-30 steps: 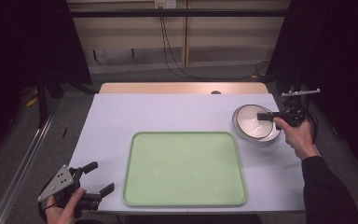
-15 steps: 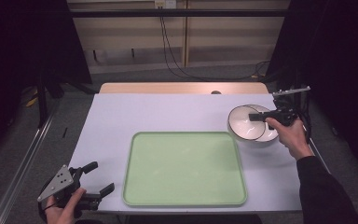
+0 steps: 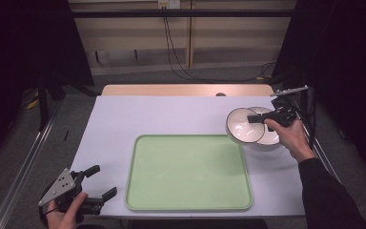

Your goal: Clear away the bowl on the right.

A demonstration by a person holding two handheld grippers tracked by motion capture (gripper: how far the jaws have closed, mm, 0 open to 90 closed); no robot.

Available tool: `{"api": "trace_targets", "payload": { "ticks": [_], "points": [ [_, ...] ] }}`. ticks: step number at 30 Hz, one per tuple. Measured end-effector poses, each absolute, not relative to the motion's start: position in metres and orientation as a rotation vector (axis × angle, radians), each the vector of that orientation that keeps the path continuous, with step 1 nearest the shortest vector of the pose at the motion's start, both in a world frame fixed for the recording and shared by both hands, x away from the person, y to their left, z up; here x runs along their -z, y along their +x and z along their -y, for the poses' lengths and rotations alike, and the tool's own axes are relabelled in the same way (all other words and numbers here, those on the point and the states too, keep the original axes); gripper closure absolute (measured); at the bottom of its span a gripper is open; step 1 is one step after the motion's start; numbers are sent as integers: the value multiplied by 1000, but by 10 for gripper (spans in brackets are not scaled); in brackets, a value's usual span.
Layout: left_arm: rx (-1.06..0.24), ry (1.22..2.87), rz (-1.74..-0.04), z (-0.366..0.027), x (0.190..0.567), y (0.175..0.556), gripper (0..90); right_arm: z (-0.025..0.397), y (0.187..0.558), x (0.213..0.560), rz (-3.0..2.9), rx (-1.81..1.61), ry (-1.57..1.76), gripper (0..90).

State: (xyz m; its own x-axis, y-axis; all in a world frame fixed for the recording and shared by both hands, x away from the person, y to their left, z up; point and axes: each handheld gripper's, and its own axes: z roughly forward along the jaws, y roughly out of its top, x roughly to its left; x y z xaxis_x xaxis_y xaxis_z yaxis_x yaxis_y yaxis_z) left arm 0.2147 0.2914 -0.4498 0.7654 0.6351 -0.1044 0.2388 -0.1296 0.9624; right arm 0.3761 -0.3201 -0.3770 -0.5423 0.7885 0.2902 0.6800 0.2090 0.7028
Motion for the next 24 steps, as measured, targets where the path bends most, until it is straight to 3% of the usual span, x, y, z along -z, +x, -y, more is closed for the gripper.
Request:
{"api": "trace_targets", "payload": {
  "ticks": [24],
  "points": [
    [-389, 1707, -699, -291, 450, 214, 13, 284, 405, 406, -2404, -1165, 1493, 820]
  ]
}}
